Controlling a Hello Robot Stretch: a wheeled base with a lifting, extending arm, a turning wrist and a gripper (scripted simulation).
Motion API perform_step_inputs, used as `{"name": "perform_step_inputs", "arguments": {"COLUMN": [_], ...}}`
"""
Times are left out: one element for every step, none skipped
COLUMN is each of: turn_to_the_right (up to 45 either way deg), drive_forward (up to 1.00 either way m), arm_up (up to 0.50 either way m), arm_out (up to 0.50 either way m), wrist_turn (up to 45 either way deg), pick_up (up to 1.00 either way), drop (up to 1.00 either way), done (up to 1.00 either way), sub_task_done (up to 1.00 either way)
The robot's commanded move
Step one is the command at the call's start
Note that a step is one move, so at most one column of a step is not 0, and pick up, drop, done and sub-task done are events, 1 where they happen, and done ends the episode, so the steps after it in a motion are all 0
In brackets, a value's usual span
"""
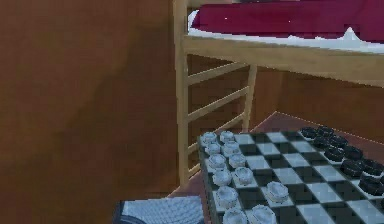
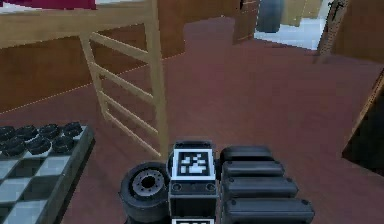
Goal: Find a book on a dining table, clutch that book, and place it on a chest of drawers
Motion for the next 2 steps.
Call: {"name": "perform_step_inputs", "arguments": {"turn_to_the_right": [-27.0,0.0], "drive_forward": [0.00,0.10], "arm_up": [0.00,0.00], "arm_out": [0.00,0.00], "wrist_turn": [0.0,0.0], "pick_up": [0.00,0.00], "drop": [0.00,0.00], "done": [0.00,0.00], "sub_task_done": [0.00,0.00]}}
